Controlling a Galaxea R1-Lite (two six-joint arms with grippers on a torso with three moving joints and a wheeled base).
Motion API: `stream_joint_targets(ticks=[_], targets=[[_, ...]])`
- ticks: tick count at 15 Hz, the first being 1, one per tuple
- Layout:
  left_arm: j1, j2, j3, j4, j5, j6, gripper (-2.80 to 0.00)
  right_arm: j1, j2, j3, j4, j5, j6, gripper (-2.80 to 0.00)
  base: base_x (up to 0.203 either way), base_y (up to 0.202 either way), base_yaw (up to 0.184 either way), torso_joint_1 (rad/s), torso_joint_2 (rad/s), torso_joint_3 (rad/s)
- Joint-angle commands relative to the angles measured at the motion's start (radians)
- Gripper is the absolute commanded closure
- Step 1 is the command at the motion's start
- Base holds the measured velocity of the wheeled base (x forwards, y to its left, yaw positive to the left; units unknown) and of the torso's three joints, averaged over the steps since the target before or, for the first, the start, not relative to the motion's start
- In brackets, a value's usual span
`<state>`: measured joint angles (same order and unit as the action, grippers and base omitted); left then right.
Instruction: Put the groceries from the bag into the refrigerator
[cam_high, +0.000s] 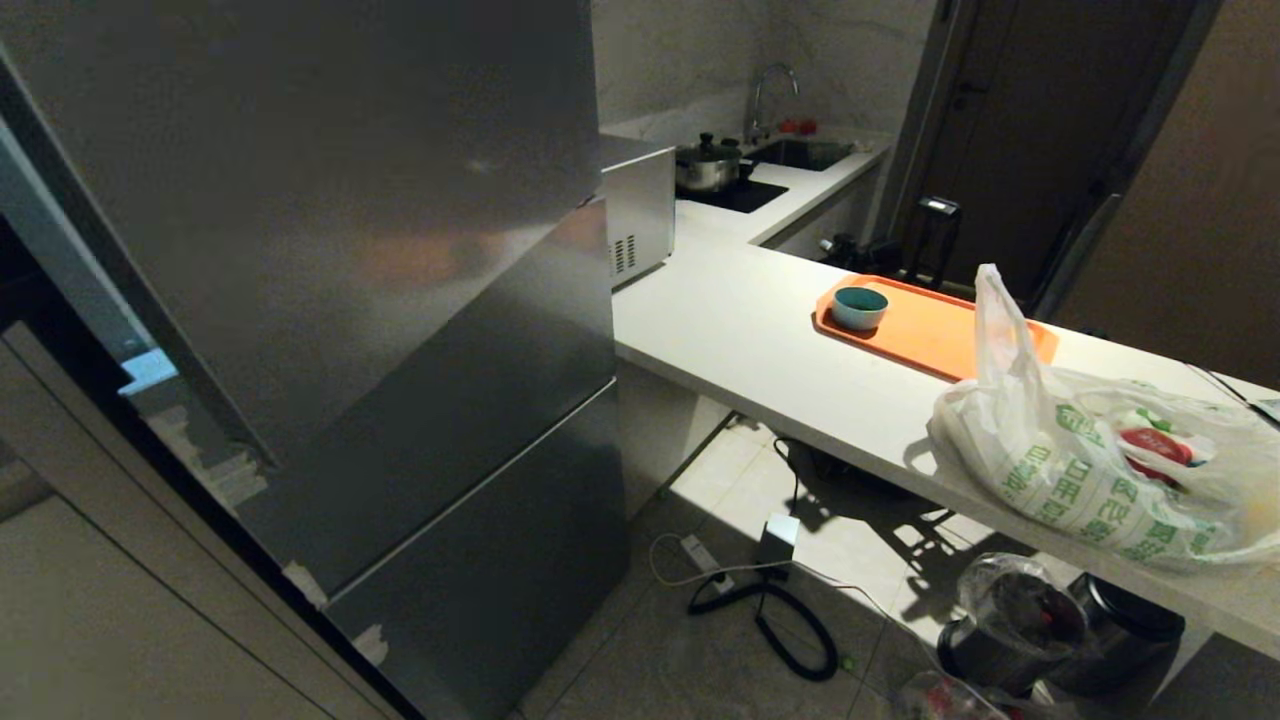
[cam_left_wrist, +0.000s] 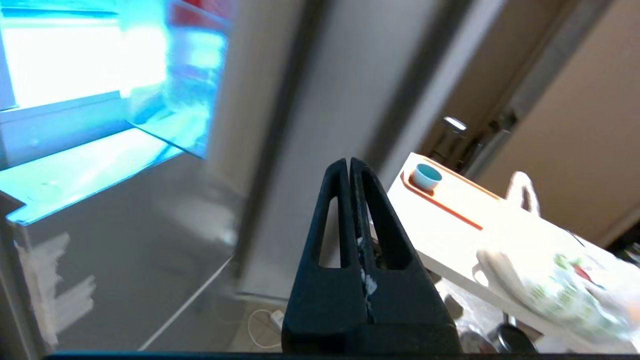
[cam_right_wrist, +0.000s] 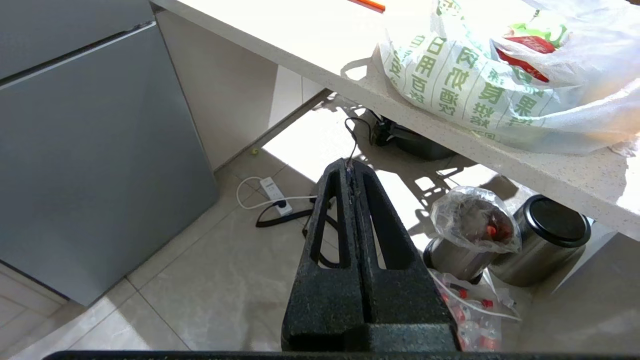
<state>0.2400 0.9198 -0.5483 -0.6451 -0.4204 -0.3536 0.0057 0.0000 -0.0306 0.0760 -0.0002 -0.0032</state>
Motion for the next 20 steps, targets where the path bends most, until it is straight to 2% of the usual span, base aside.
stream_joint_targets(ticks=[1, 7, 9, 13, 15, 17, 19, 20], targets=[[-0.002, -0.100, 0.001, 0.018, -0.003, -0.002, 0.00, 0.000, 0.000, 0.000, 0.001, 0.000, 0.000, 0.00, 0.000, 0.000, 0.000, 0.000, 0.00, 0.000], [0.000, -0.044, -0.008, 0.022, 0.029, 0.003, 0.00, 0.000, 0.000, 0.000, 0.001, 0.000, 0.000, 0.00, 0.000, 0.000, 0.000, 0.000, 0.00, 0.000], [-0.001, -0.005, -0.014, 0.022, 0.061, 0.005, 0.00, 0.000, 0.000, 0.000, 0.001, 0.000, 0.000, 0.00, 0.000, 0.000, 0.000, 0.000, 0.00, 0.000], [-0.001, 0.020, -0.020, 0.024, 0.066, 0.006, 0.00, 0.000, 0.000, 0.000, 0.001, 0.000, 0.000, 0.00, 0.000, 0.000, 0.000, 0.000, 0.00, 0.000], [-0.001, 0.054, -0.041, 0.033, 0.113, 0.025, 0.00, 0.000, 0.000, 0.000, 0.001, 0.000, 0.000, 0.00, 0.000, 0.000, 0.000, 0.000, 0.00, 0.000], [-0.002, 0.081, -0.042, 0.035, 0.187, 0.123, 0.00, 0.000, 0.000, 0.000, 0.001, 0.000, -0.001, 0.00, 0.000, 0.000, 0.000, 0.000, 0.00, 0.000], [-0.020, 0.083, -0.022, 0.033, 0.210, 0.254, 0.00, 0.000, 0.000, 0.000, 0.001, 0.000, -0.001, 0.00, 0.000, 0.000, 0.000, 0.000, 0.00, 0.000], [-0.042, 0.081, -0.014, 0.033, 0.213, 0.300, 0.00, 0.000, 0.000, 0.000, 0.001, 0.000, 0.000, 0.00, 0.000, 0.000, 0.000, 0.000, 0.00, 0.000]])
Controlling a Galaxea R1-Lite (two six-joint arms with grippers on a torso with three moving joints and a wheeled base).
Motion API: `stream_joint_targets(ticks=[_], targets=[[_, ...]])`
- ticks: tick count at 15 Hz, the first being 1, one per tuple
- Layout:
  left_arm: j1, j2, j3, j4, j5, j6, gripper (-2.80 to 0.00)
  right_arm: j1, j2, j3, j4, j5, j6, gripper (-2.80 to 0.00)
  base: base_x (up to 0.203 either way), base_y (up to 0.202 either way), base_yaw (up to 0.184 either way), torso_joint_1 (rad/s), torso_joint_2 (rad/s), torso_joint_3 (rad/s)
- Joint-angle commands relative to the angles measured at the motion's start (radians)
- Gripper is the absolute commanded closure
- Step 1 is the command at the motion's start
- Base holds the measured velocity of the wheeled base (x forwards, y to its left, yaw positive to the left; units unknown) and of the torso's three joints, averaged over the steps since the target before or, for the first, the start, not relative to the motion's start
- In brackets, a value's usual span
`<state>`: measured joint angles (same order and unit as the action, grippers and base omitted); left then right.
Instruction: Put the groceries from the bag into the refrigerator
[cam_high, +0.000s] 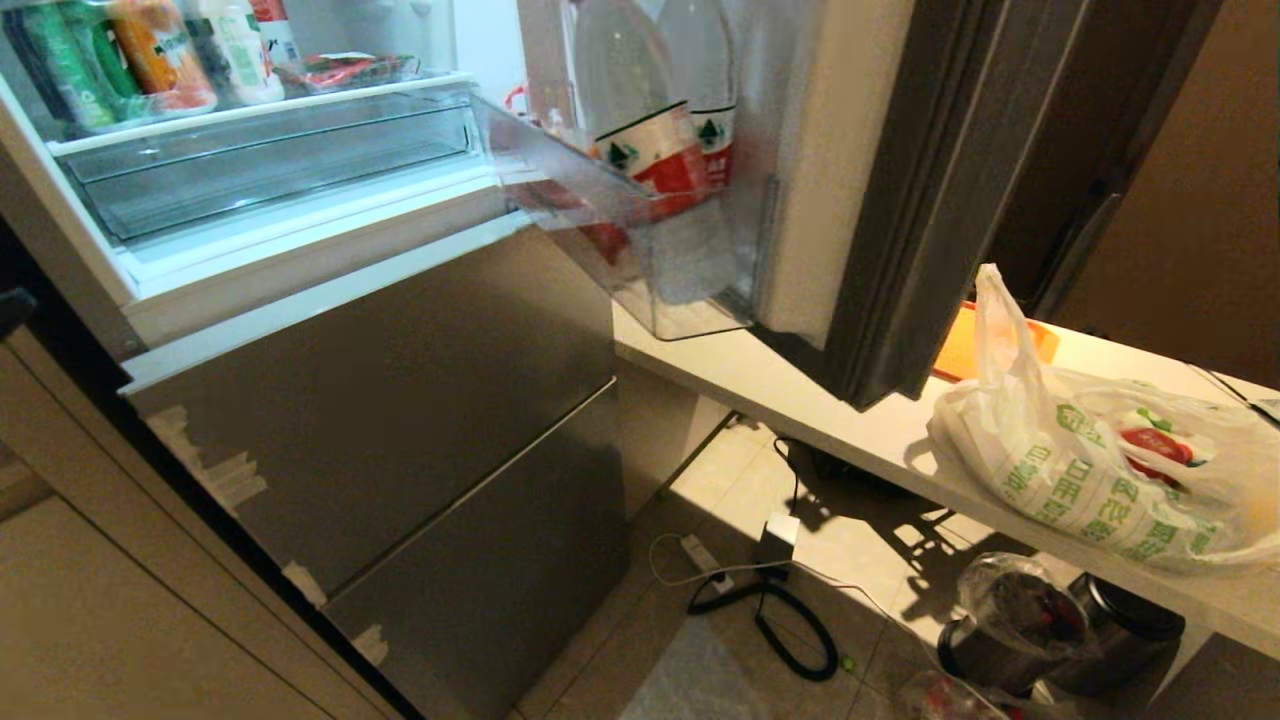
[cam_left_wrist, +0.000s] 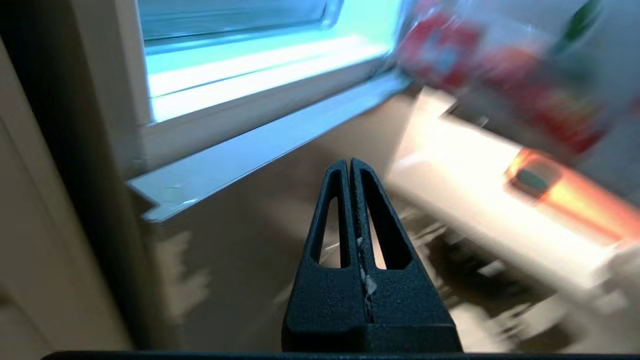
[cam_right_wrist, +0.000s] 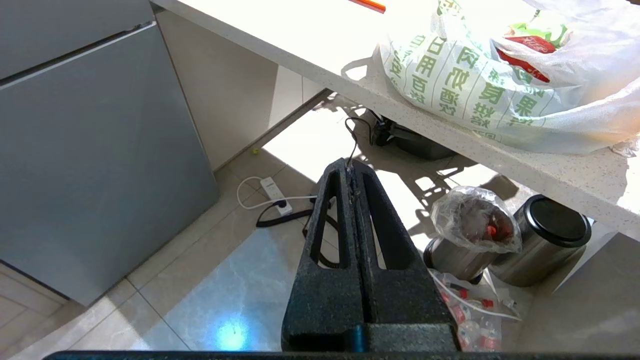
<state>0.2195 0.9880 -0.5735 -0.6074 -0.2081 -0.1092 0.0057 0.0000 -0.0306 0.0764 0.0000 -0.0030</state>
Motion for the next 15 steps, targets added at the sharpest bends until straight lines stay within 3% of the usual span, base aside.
stream_joint_targets(ticks=[1, 5, 10, 12, 15], targets=[[-0.053, 0.013, 0.013, -0.005, 0.004, 0.075, 0.00, 0.000, 0.000, 0.000, 0.000, 0.000, 0.000, 0.00, 0.000, 0.000, 0.000, 0.000, 0.00, 0.000], [-0.304, 0.040, 0.007, -0.004, 0.034, 0.118, 0.00, 0.000, 0.000, 0.000, 0.000, 0.000, -0.002, 0.00, 0.000, 0.000, 0.000, 0.000, 0.00, 0.000], [-0.697, 0.130, 0.005, -0.016, 0.265, 0.132, 0.00, 0.000, 0.000, 0.000, 0.000, 0.000, -0.002, 0.00, 0.000, 0.000, 0.000, 0.000, 0.00, 0.000], [-0.770, 0.118, 0.031, -0.017, 0.292, 0.127, 0.00, 0.000, 0.000, 0.000, 0.000, 0.000, -0.002, 0.00, 0.000, 0.000, 0.000, 0.000, 0.00, 0.000], [-0.789, 0.084, 0.069, -0.017, 0.294, 0.106, 0.00, 0.000, 0.000, 0.000, 0.000, 0.000, -0.002, 0.00, 0.000, 0.000, 0.000, 0.000, 0.00, 0.000]])
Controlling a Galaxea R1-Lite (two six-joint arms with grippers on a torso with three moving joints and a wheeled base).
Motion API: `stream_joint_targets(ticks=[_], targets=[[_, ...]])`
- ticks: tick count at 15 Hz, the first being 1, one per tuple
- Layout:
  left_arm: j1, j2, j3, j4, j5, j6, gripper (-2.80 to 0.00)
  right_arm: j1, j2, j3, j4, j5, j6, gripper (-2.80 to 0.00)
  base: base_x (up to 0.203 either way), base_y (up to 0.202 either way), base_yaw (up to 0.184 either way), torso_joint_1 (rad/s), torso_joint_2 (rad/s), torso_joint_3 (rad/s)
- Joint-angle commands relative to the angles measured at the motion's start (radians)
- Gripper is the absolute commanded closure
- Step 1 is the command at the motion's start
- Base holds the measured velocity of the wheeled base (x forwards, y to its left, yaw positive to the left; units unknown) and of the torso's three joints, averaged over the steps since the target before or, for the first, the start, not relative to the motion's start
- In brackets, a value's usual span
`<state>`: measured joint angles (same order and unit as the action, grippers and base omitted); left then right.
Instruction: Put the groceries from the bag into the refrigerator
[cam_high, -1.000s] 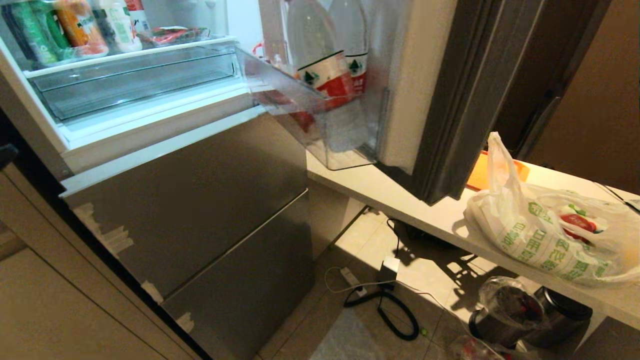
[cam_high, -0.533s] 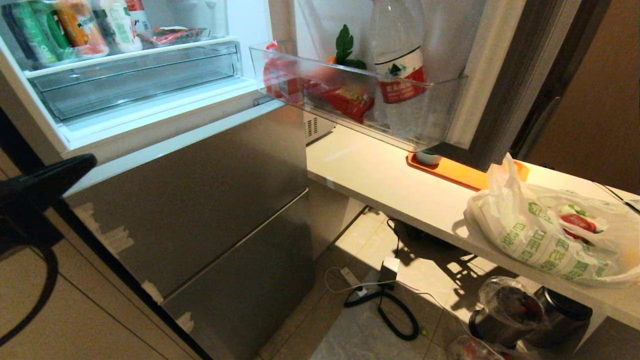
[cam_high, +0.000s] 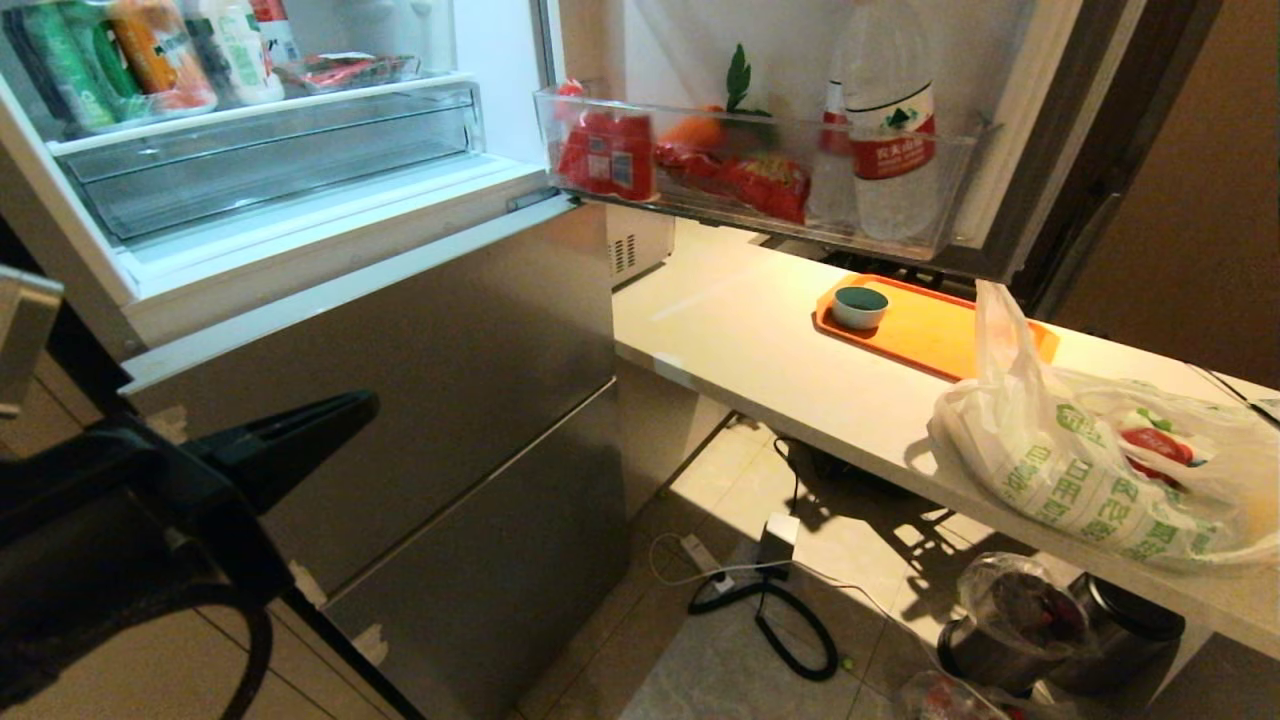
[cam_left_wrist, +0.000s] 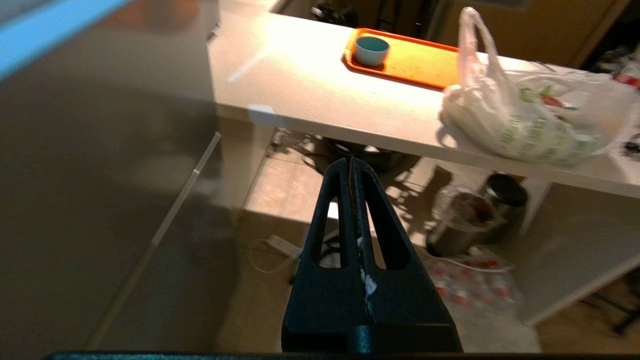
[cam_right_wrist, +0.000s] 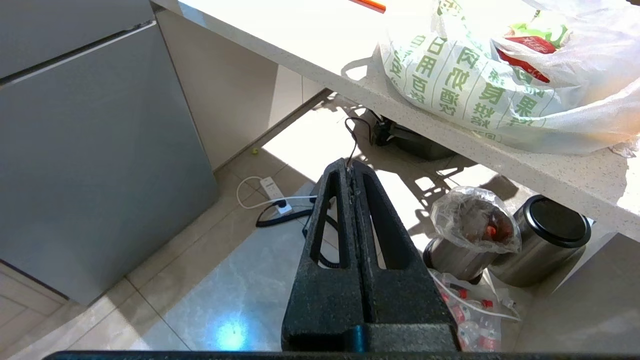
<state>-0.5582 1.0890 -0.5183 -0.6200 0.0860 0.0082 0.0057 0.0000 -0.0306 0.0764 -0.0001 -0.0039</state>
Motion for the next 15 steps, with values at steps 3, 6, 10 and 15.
stream_joint_targets(ticks=[3, 6, 10, 15], targets=[[-0.011, -0.036, 0.017, -0.004, 0.005, -0.028, 0.00, 0.000, 0.000, 0.000, 0.000, 0.000, 0.001, 0.00, 0.000, 0.000, 0.000, 0.000, 0.00, 0.000], [-0.012, -0.052, 0.046, -0.004, 0.000, -0.041, 0.00, 0.000, 0.000, 0.000, 0.000, 0.002, 0.001, 0.00, 0.000, 0.000, 0.000, 0.000, 0.00, 0.000], [-0.012, -0.054, 0.054, -0.003, -0.002, -0.044, 0.00, 0.000, 0.000, 0.000, 0.000, 0.000, 0.001, 0.00, 0.000, 0.000, 0.000, 0.000, 0.00, 0.000], [-0.012, -0.063, 0.067, -0.004, -0.015, -0.045, 0.00, 0.000, 0.000, 0.000, 0.000, 0.001, 0.001, 0.00, 0.000, 0.000, 0.000, 0.000, 0.00, 0.000]])
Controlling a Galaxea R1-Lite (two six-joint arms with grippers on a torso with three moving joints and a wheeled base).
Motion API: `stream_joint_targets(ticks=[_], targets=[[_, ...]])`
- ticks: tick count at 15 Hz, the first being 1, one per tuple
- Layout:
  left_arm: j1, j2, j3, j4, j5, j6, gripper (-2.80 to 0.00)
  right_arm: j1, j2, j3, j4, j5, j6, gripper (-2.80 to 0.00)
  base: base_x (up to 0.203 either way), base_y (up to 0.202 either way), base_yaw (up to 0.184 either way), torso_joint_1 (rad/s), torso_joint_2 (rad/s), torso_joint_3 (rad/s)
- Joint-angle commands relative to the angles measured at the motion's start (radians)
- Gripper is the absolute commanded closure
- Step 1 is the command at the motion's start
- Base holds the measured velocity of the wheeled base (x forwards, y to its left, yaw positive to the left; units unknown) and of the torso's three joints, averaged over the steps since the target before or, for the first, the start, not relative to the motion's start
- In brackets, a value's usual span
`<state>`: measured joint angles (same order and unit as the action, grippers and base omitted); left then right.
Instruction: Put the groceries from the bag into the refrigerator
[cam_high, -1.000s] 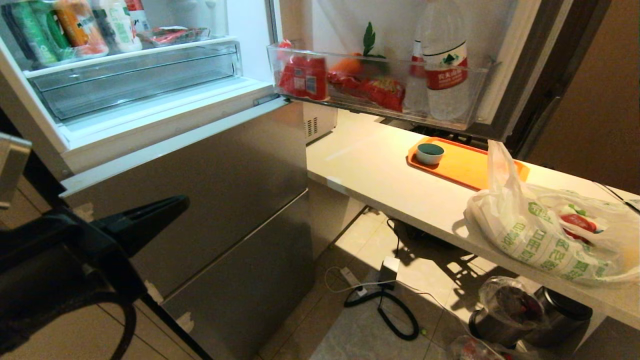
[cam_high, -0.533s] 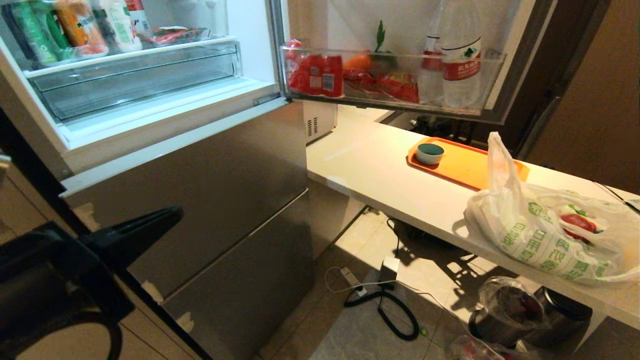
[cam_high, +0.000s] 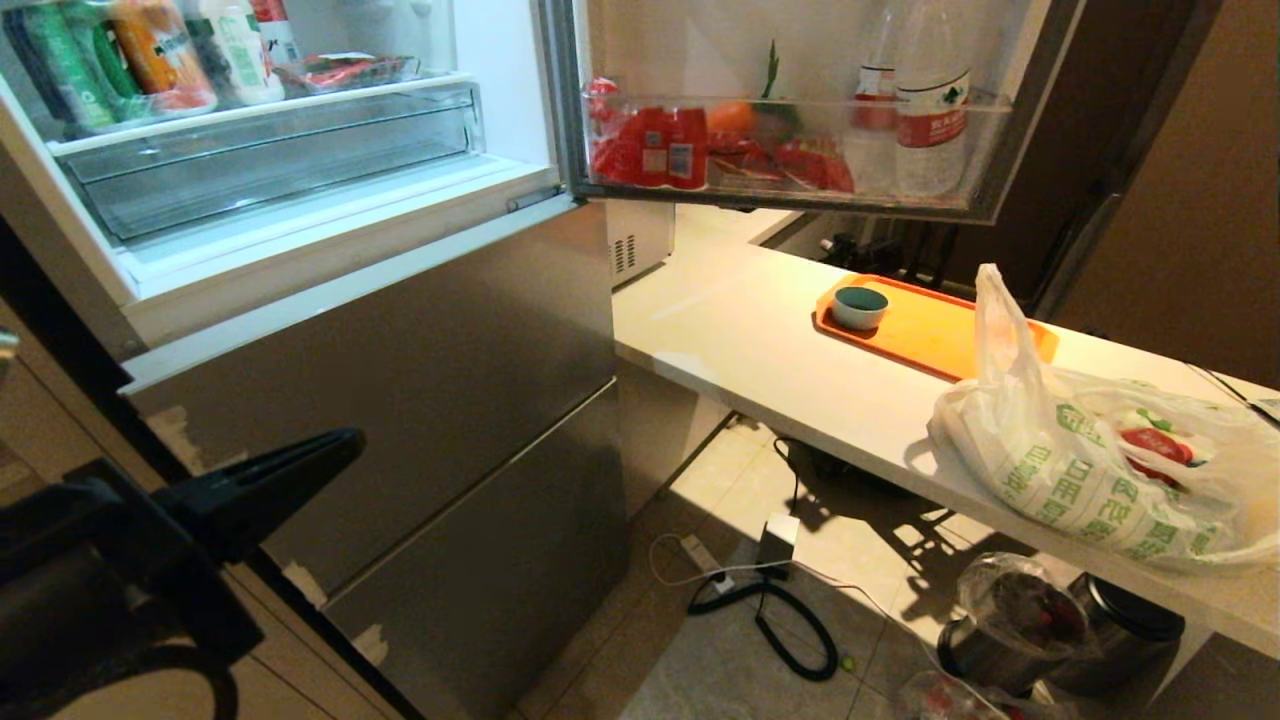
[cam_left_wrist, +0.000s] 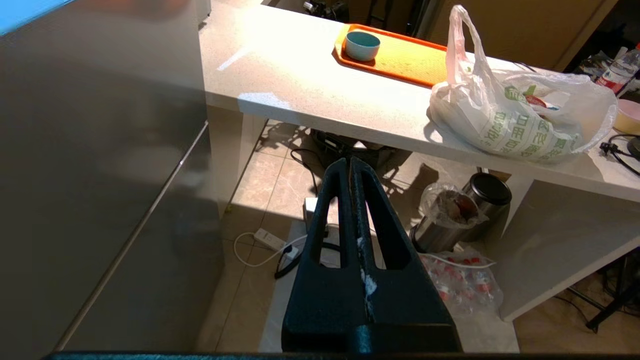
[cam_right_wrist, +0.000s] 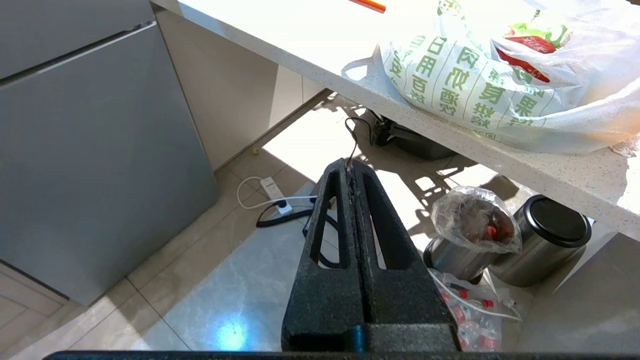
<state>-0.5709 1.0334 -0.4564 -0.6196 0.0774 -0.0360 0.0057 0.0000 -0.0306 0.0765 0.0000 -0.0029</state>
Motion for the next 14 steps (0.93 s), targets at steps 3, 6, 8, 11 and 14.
stream_joint_targets(ticks=[3, 6, 8, 11, 14], targets=[[0.000, -0.015, 0.018, -0.003, -0.011, -0.001, 0.00, 0.000, 0.000, 0.000, 0.000, 0.001, 0.000, 0.00, 0.125, 0.000, -0.001, -0.010, 0.00, 0.003], [0.000, -0.019, 0.032, -0.003, -0.013, -0.001, 0.00, 0.000, 0.000, 0.000, 0.000, 0.000, 0.000, 0.00, 0.198, 0.000, 0.000, 0.016, 0.01, 0.002], [0.000, -0.023, 0.037, -0.003, -0.013, -0.001, 0.00, 0.000, 0.000, 0.000, 0.000, 0.000, -0.002, 0.00, 0.195, 0.000, 0.000, 0.000, 0.00, 0.001], [0.000, -0.027, 0.053, -0.004, -0.013, -0.001, 0.00, 0.000, 0.002, 0.000, 0.000, 0.000, -0.002, 0.00, 0.196, 0.000, -0.001, 0.001, 0.00, 0.000], [0.000, -0.038, 0.061, -0.003, -0.014, 0.001, 0.00, 0.000, 0.000, 0.000, 0.000, 0.000, -0.002, 0.00, 0.194, 0.000, -0.001, 0.001, 0.00, 0.002]])
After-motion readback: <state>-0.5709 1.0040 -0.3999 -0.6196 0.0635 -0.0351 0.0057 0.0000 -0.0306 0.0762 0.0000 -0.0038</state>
